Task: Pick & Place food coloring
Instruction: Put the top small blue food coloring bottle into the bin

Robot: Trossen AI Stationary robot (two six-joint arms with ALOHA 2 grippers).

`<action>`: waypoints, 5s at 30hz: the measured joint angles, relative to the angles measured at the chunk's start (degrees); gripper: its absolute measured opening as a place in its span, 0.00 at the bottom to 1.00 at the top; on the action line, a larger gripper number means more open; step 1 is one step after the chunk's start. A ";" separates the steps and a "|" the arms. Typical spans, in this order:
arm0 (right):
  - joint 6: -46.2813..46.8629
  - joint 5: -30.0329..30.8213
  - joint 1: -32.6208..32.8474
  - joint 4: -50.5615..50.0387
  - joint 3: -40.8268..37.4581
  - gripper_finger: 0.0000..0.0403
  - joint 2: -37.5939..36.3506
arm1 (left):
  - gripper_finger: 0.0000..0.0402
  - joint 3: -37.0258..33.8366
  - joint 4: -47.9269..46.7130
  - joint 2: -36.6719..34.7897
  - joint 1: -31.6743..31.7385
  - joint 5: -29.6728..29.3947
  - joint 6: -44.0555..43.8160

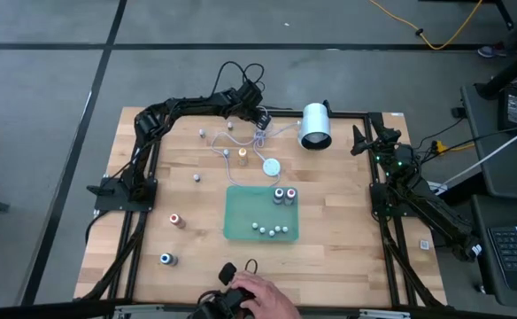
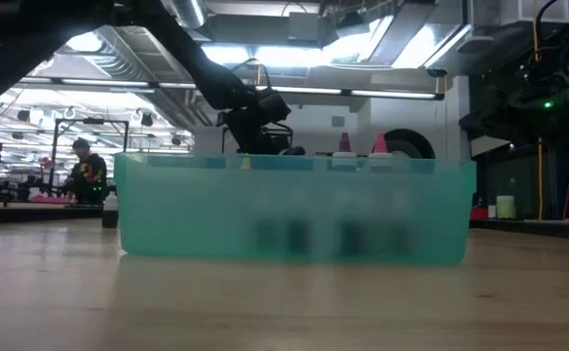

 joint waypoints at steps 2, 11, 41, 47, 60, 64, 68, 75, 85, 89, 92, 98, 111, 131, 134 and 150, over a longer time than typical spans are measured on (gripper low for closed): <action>0.00 0.00 0.00 0.00 0.00 0.95 0.00 | 0.00 0.00 -0.52 0.02 0.00 0.21 0.00; 0.01 0.00 -0.01 0.00 0.00 0.95 0.00 | 0.07 0.00 -0.32 -0.04 0.14 0.33 0.65; 0.01 0.00 -0.02 -0.02 0.00 0.95 -0.01 | 0.34 0.00 5.67 2.03 0.53 0.81 2.44; 0.01 0.01 0.00 -0.01 0.01 0.95 -0.01 | 0.34 0.00 5.57 2.05 0.59 0.38 3.03; -0.01 0.00 0.00 -0.02 0.00 0.95 -0.01 | 0.33 0.00 6.44 3.16 0.48 4.32 8.65; 0.00 0.00 -0.01 0.00 0.00 0.95 -0.01 | 0.33 0.00 6.63 3.16 0.48 5.27 9.38; 0.01 0.00 -0.01 0.00 0.00 0.95 -0.01 | 0.33 0.00 6.96 3.34 0.49 5.92 9.55; 0.00 0.00 0.00 -0.01 0.00 0.95 -0.01 | 0.33 0.00 7.13 3.38 0.62 6.42 9.55; 0.01 0.00 -0.01 -0.01 0.00 0.95 -0.01 | 0.33 0.00 7.13 3.38 0.75 6.70 9.53; -0.01 0.00 -0.02 0.00 0.00 0.95 -0.01 | 0.33 0.00 7.13 3.38 0.92 6.56 9.42; 0.00 0.01 -0.01 -0.01 0.00 0.95 -0.01 | 0.33 0.00 7.08 3.38 1.38 5.75 8.09; -0.01 0.00 0.00 0.00 0.00 0.95 -0.01 | 0.33 0.00 6.74 4.18 1.89 3.77 9.09; 0.01 0.00 0.00 0.00 0.00 0.95 0.00 | 0.33 0.00 7.59 4.21 2.03 3.88 10.48; 0.01 0.00 0.00 0.00 0.00 0.95 -0.01 | 0.15 0.07 9.60 6.09 1.99 6.53 12.06; 0.00 0.01 -0.01 0.00 0.00 0.95 -0.01 | 0.13 0.07 9.69 6.11 1.76 6.15 12.08; 0.01 0.00 0.00 -0.02 0.00 0.95 -0.01 | 0.15 -0.02 6.72 3.77 0.50 4.55 9.27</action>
